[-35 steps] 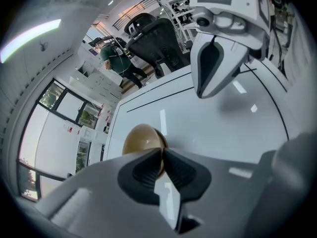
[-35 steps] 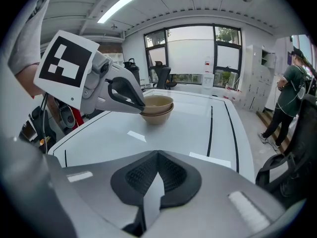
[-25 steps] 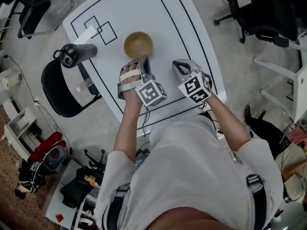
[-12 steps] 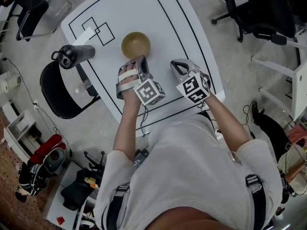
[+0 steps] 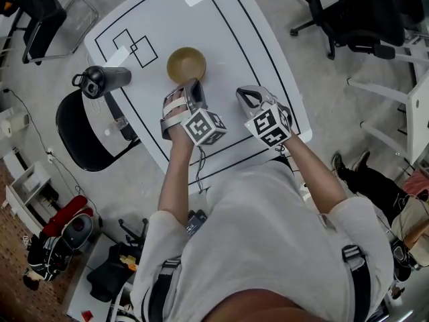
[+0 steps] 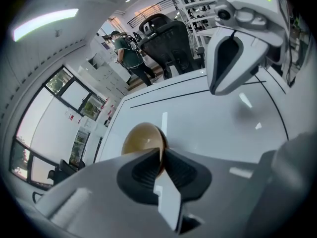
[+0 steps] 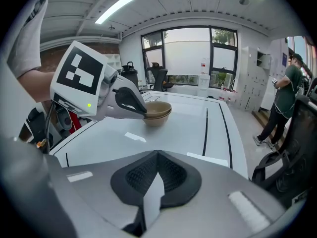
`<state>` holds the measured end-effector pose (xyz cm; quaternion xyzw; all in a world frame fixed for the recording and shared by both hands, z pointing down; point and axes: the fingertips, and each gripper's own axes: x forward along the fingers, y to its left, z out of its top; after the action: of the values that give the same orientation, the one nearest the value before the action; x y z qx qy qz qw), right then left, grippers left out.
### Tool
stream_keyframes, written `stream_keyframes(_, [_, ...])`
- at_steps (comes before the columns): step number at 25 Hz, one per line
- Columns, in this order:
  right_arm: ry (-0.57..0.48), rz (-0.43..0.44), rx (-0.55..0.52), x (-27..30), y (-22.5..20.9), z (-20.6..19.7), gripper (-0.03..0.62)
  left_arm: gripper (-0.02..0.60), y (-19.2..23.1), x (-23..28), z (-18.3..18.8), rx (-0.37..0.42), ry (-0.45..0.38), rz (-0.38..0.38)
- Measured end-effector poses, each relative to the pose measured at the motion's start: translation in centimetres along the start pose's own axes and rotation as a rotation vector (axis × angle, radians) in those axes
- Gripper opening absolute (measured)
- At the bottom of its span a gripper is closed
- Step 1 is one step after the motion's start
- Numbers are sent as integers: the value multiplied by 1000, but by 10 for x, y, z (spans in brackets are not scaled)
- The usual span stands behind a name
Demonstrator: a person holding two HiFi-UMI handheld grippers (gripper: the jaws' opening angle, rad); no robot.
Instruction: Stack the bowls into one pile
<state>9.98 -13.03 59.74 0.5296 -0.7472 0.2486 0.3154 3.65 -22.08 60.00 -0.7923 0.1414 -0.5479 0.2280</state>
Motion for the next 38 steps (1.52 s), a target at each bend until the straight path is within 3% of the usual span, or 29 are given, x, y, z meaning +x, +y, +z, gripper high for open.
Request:
stream_keyframes(6, [-12,-12,5,-10,11,3,0,52,0,-9,-2,-85,-28,-9])
stream_keyframes(16, [-56,-32,-27,-24,37,26,0,19,10,-44,-13,-251,-102,18])
stream_keyframes(18, [-79,-49,-23,-28,41,35,0,3,14,-59,-12,-326,-156,11])
stream_keyframes(21, [-128,-74,8,-33,47,51,0,3,24,-84,-12,-503,-260,-25])
stream_keyframes(24, [-182,-103,43,-40,52,71,0,3,29,-100,-23,-605,-290,-13])
stream_keyframes(33, [-345,-132,154,-73,79,110,0,3,32,-148,-29,-774,-421,10])
stream_keyframes(38, [-363,-145,178,-89,78,111,0,3,28,-163,-17,-791,-489,9])
